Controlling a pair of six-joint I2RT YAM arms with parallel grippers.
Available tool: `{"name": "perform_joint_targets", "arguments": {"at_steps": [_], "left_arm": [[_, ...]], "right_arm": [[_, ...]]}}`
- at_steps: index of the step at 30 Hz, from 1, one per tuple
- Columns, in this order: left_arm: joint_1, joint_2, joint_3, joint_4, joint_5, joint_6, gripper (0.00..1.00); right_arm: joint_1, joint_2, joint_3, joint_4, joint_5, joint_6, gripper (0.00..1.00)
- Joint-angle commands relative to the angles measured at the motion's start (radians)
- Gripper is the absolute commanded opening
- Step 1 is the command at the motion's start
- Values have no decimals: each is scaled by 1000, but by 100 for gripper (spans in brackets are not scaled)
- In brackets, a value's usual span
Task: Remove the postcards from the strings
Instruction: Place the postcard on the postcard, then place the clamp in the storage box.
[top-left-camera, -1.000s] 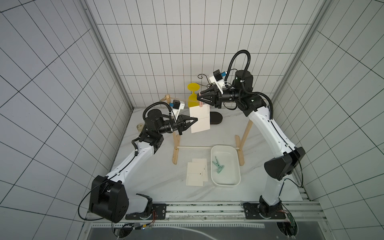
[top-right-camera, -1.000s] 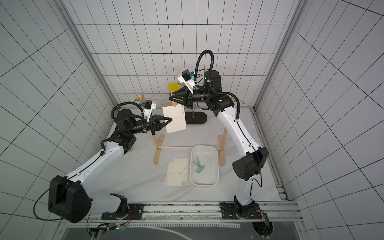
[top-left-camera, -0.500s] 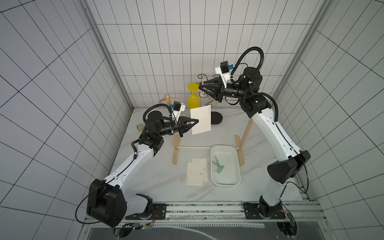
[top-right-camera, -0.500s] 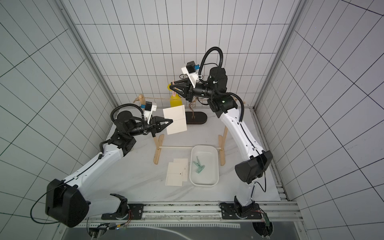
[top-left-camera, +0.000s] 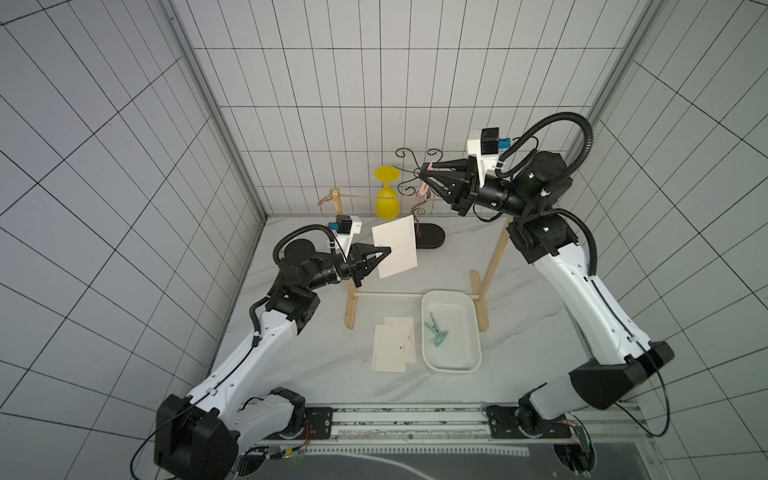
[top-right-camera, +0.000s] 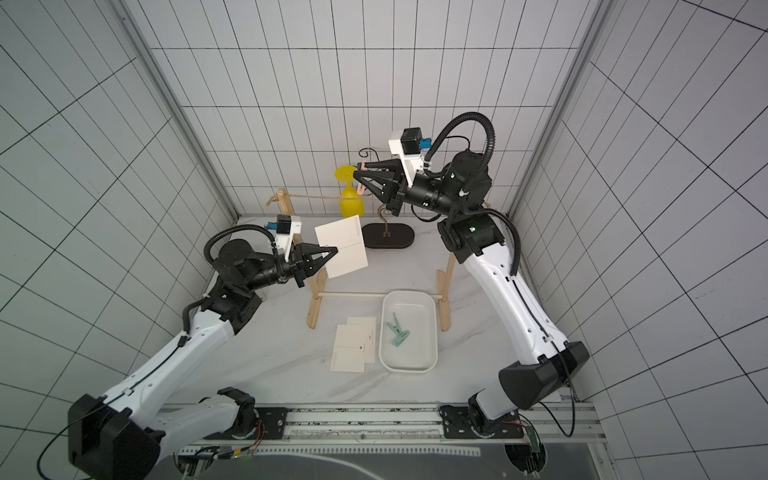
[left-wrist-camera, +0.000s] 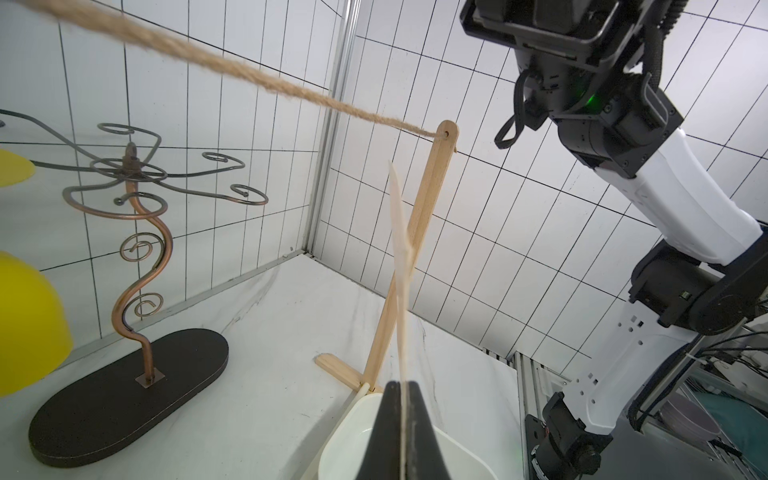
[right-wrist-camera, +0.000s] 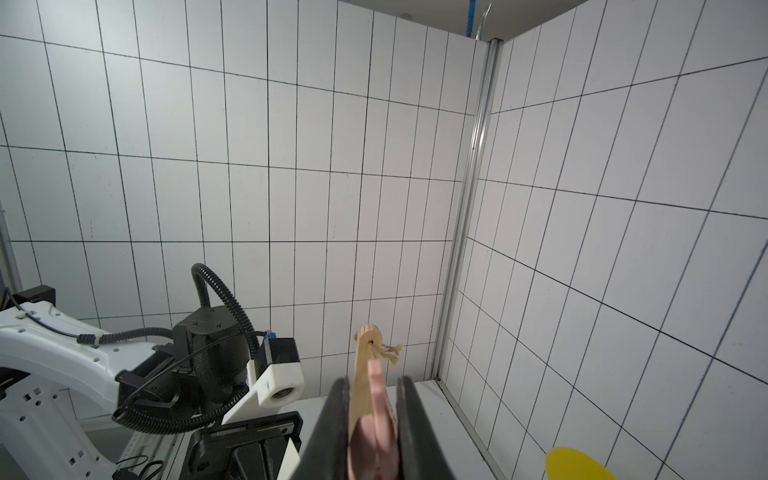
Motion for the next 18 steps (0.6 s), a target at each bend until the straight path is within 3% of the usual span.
{"name": "perform_joint_targets", "arguments": {"at_steps": [1, 9, 18], "left_arm": [[-5, -42, -17, -59, -57, -9, 0], [-12, -146, -164, -82, -84, -95, 0], [-33, -205, -320, -82, -143, -188, 0]], "right_arm": [[6, -111, -149, 55, 66, 3, 0], [7, -369, -526, 49, 191, 46, 0], [9, -529, -883, 7, 266, 135, 0]]}}
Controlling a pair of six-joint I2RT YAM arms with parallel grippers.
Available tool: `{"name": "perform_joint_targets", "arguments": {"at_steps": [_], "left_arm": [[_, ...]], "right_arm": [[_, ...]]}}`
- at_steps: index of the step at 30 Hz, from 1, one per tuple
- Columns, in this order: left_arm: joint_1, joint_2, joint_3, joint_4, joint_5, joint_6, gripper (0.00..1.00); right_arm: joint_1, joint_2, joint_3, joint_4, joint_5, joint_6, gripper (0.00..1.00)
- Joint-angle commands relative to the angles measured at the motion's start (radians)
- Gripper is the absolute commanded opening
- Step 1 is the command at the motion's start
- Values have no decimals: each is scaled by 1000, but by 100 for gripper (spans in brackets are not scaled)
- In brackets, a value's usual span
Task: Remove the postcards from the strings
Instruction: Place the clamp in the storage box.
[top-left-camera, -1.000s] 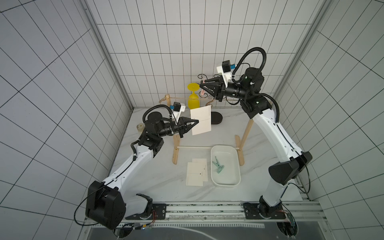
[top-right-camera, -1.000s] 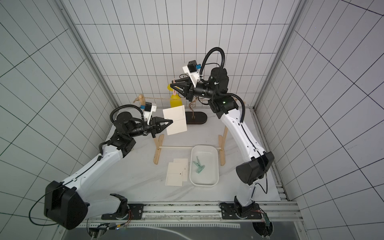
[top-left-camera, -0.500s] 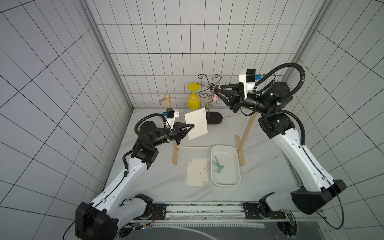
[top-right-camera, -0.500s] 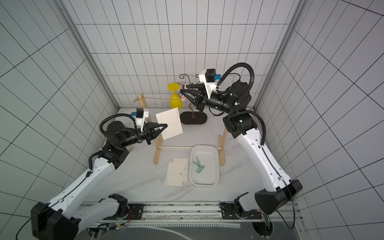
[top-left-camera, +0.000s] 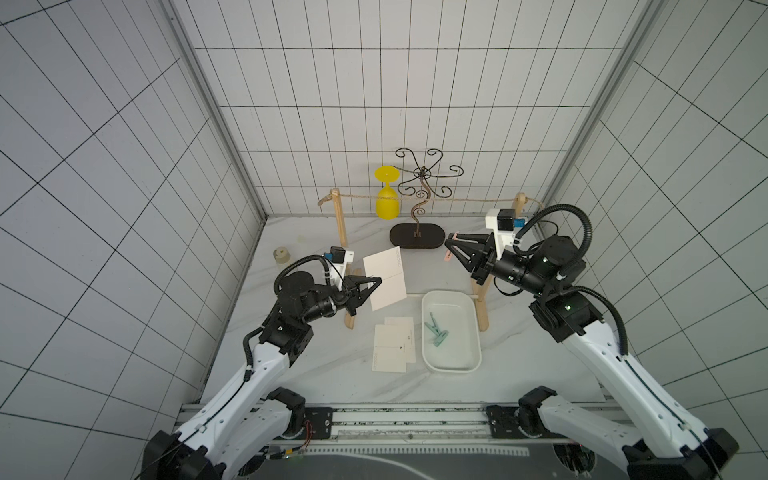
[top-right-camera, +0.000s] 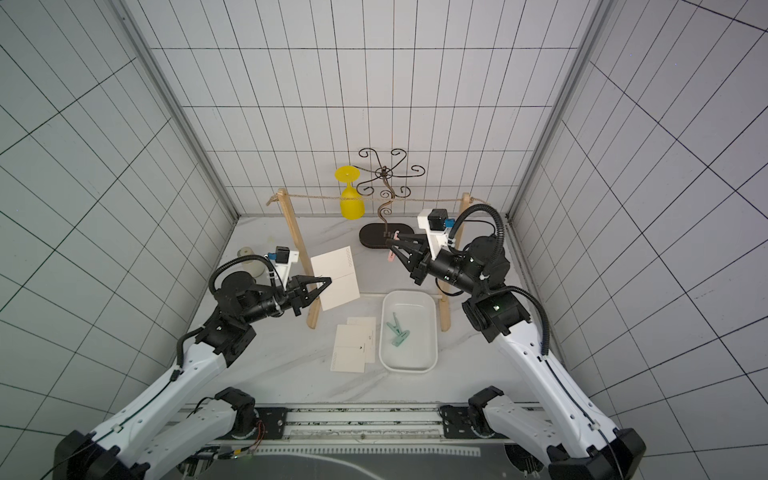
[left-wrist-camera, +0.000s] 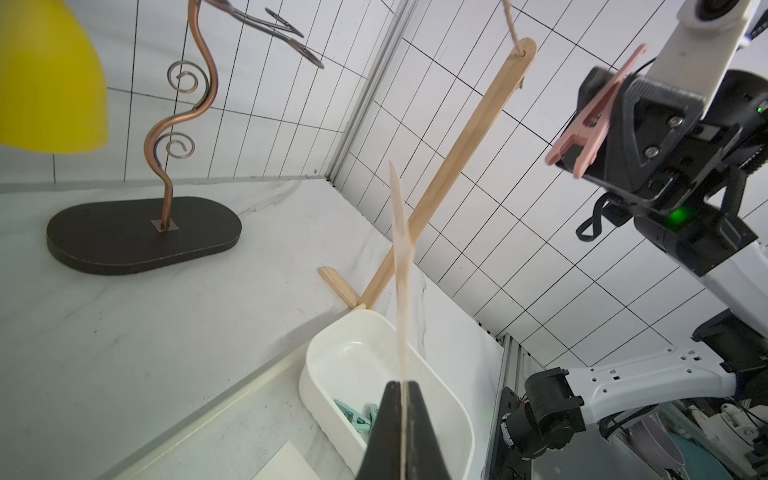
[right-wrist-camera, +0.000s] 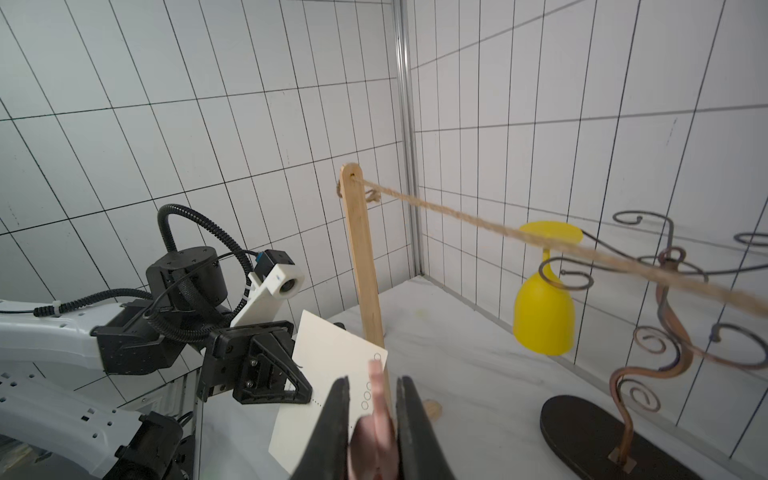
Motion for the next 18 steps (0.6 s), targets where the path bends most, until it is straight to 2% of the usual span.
{"name": "perform_joint_targets", "arguments": {"at_steps": [1, 10, 18], "left_arm": [[-16, -10, -36, 0, -37, -52, 0], [-59, 52, -130, 6, -46, -94, 0], [-141, 187, -207, 72, -65, -121, 0]], "right_arm": [[9, -36, -128, -3, 37, 58, 0], [15, -61, -393, 83, 83, 137, 0], [19, -18, -559, 138, 166, 173, 0]]}}
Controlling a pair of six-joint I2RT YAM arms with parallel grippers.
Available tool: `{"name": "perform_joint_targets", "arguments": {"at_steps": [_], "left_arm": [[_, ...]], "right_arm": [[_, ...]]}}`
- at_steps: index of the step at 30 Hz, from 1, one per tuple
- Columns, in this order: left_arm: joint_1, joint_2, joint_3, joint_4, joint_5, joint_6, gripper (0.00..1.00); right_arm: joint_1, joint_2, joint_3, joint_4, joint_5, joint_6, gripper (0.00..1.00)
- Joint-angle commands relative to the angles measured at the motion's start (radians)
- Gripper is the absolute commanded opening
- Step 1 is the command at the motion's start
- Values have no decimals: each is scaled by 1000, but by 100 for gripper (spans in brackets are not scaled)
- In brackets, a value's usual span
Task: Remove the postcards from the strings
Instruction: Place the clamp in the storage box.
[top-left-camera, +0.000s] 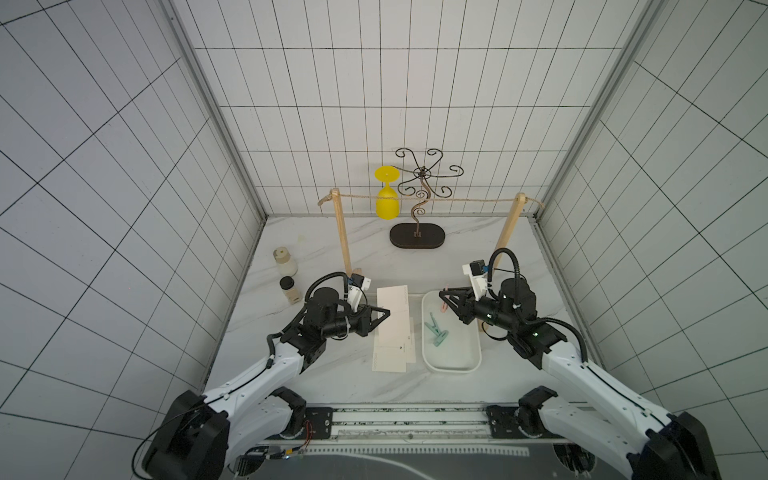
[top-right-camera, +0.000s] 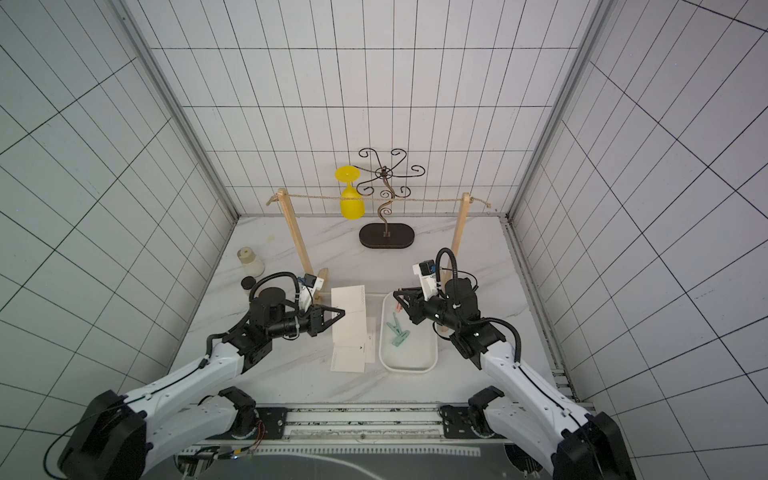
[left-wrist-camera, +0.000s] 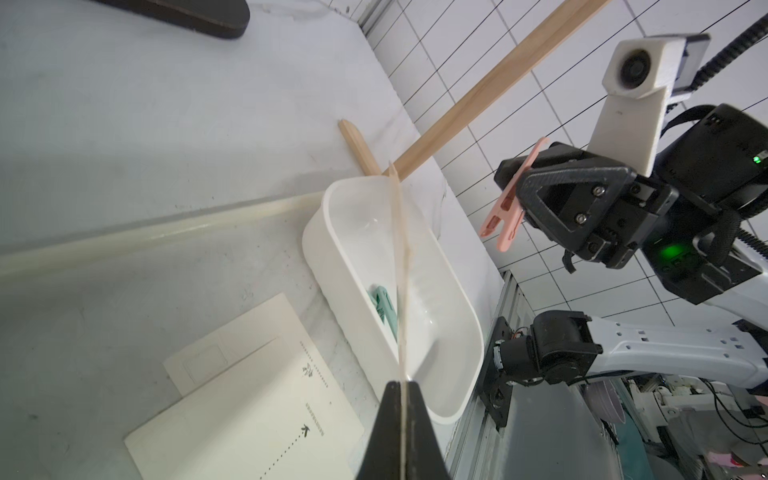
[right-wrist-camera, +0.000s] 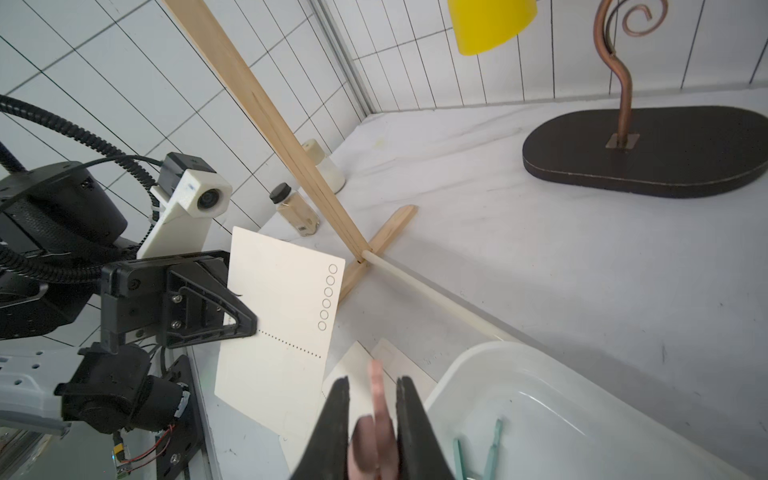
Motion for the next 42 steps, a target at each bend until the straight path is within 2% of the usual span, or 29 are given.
{"name": "perform_joint_targets", "arguments": {"at_steps": [1, 14, 15, 17, 20, 22, 25, 30, 36, 38, 39, 40, 41, 42], "left_arm": [[-23, 46, -32, 71, -19, -29, 0], [-26, 252, -66, 194, -29, -58, 0], [-27, 262, -66, 197, -33, -60, 5], [-27, 269, -70, 197, -45, -61, 25], [-26, 257, -76, 191, -73, -56, 28], [-23, 243, -77, 165, -105, -50, 33], [-13, 211, -77, 119, -143, -36, 36], [1, 101, -58, -44, -255, 11, 39], [10, -64, -2, -272, -436, 57, 42], [10, -121, 23, -327, -510, 68, 44], [11, -148, 35, -344, -555, 75, 47], [11, -174, 43, -352, -606, 82, 52], [11, -200, 49, -353, -673, 85, 60], [13, -224, 52, -335, -732, 91, 85]], "right_arm": [[9, 23, -82, 71, 57, 34, 0], [9, 227, -145, 167, 100, 84, 0], [9, 244, -145, 167, 103, 86, 0], [9, 271, -144, 170, 107, 93, 0], [10, 299, -145, 181, 114, 103, 0], [10, 314, -142, 179, 129, 109, 9], [9, 329, -132, 153, 146, 113, 38], [10, 302, -118, 86, 198, 116, 54], [10, 235, -88, -7, 251, 104, 62], [10, 197, -64, -42, 282, 88, 69], [9, 175, -48, -57, 303, 76, 75], [9, 157, -32, -72, 327, 64, 90], [8, 137, -15, -84, 363, 51, 100], [6, 120, 2, -89, 406, 37, 100]]}}
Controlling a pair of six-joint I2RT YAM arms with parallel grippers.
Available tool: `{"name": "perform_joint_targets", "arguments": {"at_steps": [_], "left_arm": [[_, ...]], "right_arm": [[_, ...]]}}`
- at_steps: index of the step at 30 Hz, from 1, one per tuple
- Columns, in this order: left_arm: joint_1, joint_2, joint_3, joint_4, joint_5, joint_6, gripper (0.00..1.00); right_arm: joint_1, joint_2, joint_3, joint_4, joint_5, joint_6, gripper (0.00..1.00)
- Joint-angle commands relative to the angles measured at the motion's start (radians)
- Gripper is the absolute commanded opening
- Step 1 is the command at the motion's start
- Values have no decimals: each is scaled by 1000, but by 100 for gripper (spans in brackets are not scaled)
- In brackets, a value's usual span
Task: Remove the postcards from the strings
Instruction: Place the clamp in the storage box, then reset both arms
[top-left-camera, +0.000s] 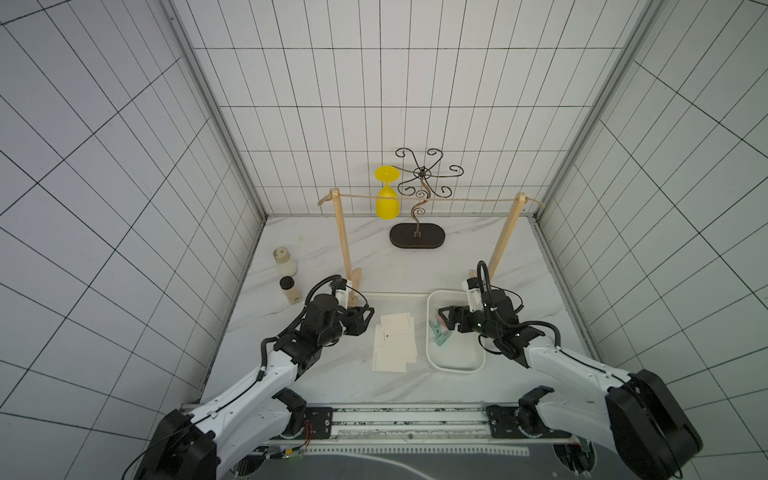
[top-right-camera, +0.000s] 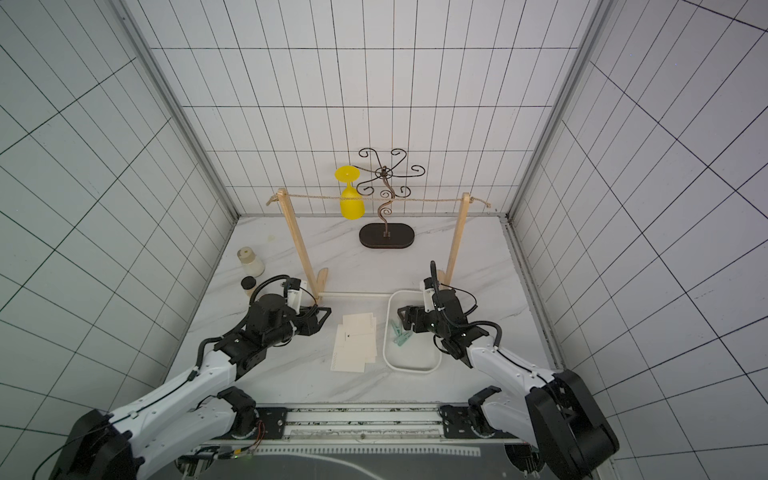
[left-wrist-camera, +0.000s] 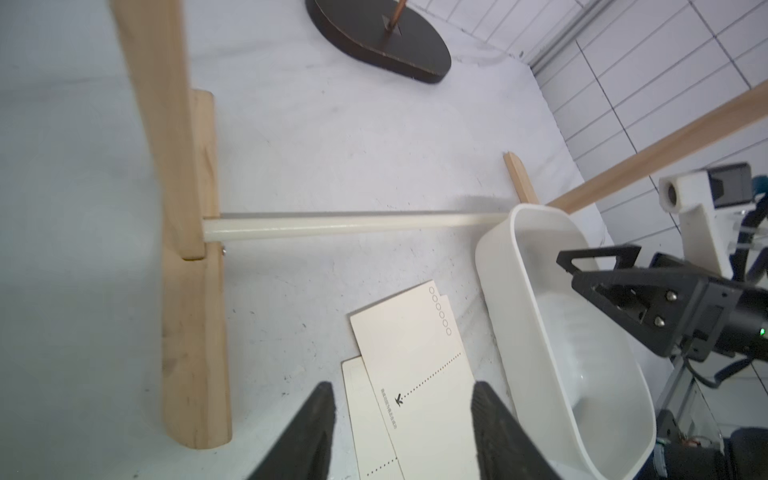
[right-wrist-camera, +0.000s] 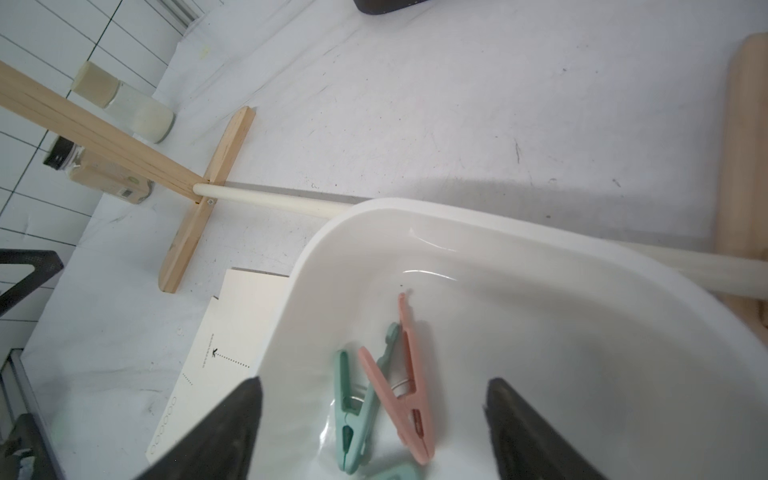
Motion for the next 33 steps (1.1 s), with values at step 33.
{"name": "perform_joint_targets", "arguments": {"at_steps": [33], "left_arm": [[208, 217, 39, 557, -721, 415, 97]], "right_arm": [[-339, -187, -83, 383, 301, -284, 100]]}}
